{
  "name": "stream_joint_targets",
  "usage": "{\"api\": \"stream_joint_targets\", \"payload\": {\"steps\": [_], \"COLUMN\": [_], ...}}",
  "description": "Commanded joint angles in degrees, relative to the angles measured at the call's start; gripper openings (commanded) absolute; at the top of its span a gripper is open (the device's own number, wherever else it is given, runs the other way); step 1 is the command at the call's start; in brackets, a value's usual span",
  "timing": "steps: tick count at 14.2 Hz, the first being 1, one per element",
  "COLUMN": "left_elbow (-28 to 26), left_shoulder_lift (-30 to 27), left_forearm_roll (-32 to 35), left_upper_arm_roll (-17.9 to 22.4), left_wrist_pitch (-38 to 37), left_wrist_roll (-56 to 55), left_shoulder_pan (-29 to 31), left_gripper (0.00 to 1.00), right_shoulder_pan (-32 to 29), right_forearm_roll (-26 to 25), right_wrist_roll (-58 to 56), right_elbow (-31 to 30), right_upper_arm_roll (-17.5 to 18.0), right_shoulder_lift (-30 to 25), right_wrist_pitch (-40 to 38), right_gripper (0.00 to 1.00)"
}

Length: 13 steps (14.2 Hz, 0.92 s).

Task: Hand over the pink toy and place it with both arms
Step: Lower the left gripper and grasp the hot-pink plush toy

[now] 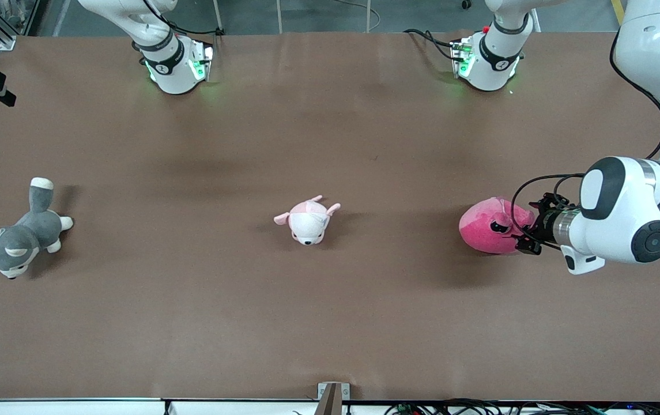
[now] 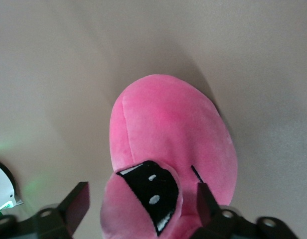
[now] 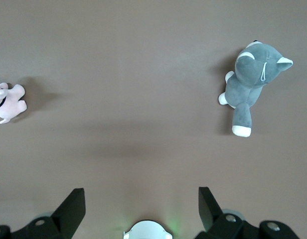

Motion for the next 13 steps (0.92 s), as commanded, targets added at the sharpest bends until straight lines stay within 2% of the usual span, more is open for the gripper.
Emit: {"api": "stream_joint_targets", "payload": {"steps": [1, 2, 6, 10, 13], "left_elbow": [-0.39, -0.39, -0.31, 0.13, 1.01], "left_shoulder_lift": [-0.51, -0.6, -0.77, -0.6, -1.12], "left_forearm_roll": [-1.11, -1.11, -0.93, -0.67, -1.02], "left_upper_arm_roll": [-0.05, -0.05, -0.05, -0.14, -0.14], "left_wrist_pitch": [-0.71, -0.71, -0.71, -0.62, -0.44], "left_wrist_roll": [-0.58, -0.58, 0.47, 1.17, 4.24], "left_shoulder_pan": [-0.04, -0.12, -0.39, -1.61, -1.71], "left_gripper": [0.68, 0.62, 0.29, 0.02, 0.0], "right_shoulder_pan": [-0.55, -0.55, -1.6, -3.28, -3.63], "right_forearm_roll": [-0.68, -0.94, -1.47, -1.47, -1.47], "right_wrist_roll": [-0.49, -0.57, -0.66, -0.75, -0.84], "right_elbow": [-0.25, -0.25, -0.16, -0.16, -0.16], "right_upper_arm_roll": [0.25, 0.25, 0.25, 0.25, 0.34], "right_shoulder_lift": [-0.14, 0.3, 2.58, 6.27, 8.48], "right_wrist_pitch": [-0.2, 0.07, 4.8, 8.41, 9.47], "right_gripper": [1.0, 1.0, 1.0, 1.0, 1.0]}}
